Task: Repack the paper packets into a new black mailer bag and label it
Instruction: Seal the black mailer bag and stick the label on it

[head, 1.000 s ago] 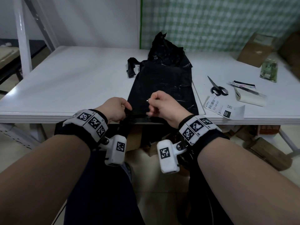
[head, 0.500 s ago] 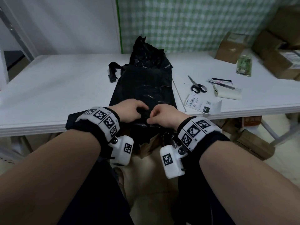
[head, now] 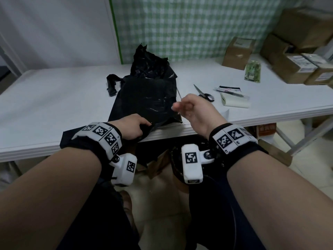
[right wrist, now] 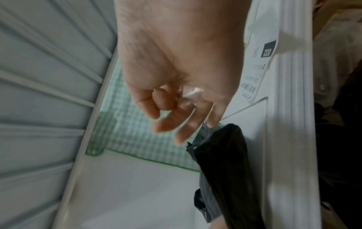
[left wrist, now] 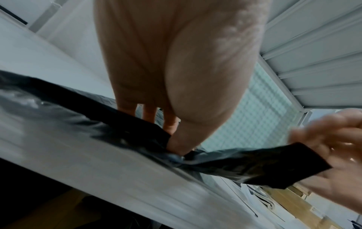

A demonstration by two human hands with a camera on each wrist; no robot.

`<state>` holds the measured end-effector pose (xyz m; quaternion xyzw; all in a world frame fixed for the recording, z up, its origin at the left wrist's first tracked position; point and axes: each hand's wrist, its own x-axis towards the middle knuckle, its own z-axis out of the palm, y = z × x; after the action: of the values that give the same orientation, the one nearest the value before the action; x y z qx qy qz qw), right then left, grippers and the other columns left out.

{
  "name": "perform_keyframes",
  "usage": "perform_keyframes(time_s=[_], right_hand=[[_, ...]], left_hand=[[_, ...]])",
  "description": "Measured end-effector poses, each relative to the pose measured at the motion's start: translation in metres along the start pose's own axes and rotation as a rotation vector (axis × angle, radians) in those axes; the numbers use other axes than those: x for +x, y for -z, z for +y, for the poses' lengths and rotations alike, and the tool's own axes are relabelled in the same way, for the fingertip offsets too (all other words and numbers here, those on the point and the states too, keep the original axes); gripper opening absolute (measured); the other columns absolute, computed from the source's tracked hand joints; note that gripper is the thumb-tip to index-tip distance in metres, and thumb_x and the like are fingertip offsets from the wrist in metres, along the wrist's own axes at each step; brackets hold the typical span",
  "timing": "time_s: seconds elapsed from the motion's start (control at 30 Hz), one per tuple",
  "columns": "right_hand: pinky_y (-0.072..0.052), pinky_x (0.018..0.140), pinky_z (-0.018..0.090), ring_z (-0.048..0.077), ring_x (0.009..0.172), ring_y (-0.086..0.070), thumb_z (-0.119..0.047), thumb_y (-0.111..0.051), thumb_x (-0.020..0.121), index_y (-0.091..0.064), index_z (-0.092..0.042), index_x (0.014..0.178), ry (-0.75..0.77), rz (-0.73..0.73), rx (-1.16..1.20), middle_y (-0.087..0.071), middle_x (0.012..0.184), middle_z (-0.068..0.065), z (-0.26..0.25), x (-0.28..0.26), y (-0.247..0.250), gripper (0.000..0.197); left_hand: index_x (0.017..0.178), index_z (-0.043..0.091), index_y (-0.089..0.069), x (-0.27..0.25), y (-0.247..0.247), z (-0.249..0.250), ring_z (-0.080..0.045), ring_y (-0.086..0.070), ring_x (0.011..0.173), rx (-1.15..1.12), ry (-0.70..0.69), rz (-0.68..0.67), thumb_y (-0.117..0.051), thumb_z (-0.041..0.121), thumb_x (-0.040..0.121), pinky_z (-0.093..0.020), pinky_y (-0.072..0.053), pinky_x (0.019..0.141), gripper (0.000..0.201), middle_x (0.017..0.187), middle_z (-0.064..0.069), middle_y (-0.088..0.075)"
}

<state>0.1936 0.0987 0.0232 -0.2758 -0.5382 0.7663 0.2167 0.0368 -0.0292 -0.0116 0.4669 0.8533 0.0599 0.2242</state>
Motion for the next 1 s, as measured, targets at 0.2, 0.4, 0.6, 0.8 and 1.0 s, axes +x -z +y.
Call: perform_keyframes(time_s=[0.2, 0.4, 0.6, 0.8, 1.0], right_hand=[[-0.016, 0.036, 0.018, 0.008, 0.035, -0.014, -0.003, -0.044, 0.084, -0.027, -0.021, 0.060, -0.021, 0.219, 0.138, -0.020, 0.042, -0.008, -0.008, 0.003, 0.024, 0.034], [-0.031, 0.045, 0.020, 0.011, 0.051, -0.040, -0.002, -0.060, 0.079, -0.057, -0.020, 0.095, 0.042, 0.276, -0.827, -0.047, 0.071, -0.002, 0.014, 0.011, 0.035, 0.025], [-0.037, 0.070, 0.025, 0.014, 0.079, -0.047, -0.011, -0.059, 0.084, -0.056, -0.030, 0.124, 0.206, 0.063, -1.279, -0.039, 0.065, -0.014, 0.037, 0.023, 0.036, 0.045], [-0.038, 0.075, 0.021, 0.015, 0.084, -0.051, -0.009, -0.060, 0.085, -0.069, -0.027, 0.112, 0.290, 0.029, -1.343, -0.050, 0.097, 0.003, 0.048, 0.034, 0.034, 0.034], [-0.035, 0.063, 0.023, 0.023, 0.070, -0.051, -0.002, -0.051, 0.085, -0.073, -0.008, 0.090, 0.278, 0.204, -1.106, -0.056, 0.073, 0.008, 0.053, 0.039, 0.031, 0.023]], left_hand=[[0.136, 0.029, -0.047, -0.003, 0.001, 0.002, -0.023, -0.034, 0.135, -0.006, 0.018, -0.060, -0.041, -0.001, 0.089, -0.028, -0.030, 0.112, 0.056, 0.148, -0.001, -0.028], [0.135, 0.026, -0.049, -0.005, 0.001, -0.003, -0.021, -0.041, 0.131, -0.054, 0.012, 0.002, -0.039, -0.008, 0.086, -0.023, -0.034, 0.107, 0.060, 0.143, -0.001, -0.041], [0.111, 0.012, -0.067, -0.016, 0.009, -0.037, -0.021, -0.061, 0.103, -0.258, 0.111, 0.420, -0.040, -0.012, 0.080, -0.025, -0.045, 0.092, 0.048, 0.110, -0.008, -0.069], [0.112, 0.015, -0.067, -0.031, 0.009, -0.084, -0.026, -0.054, 0.116, -0.159, 0.280, 0.416, -0.040, -0.017, 0.076, -0.026, -0.040, 0.092, 0.055, 0.125, -0.007, -0.061], [0.119, 0.024, -0.062, -0.028, -0.003, -0.104, -0.024, -0.046, 0.126, -0.153, 0.109, 0.266, -0.064, -0.013, 0.067, -0.025, -0.032, 0.104, 0.064, 0.131, -0.007, -0.051]])
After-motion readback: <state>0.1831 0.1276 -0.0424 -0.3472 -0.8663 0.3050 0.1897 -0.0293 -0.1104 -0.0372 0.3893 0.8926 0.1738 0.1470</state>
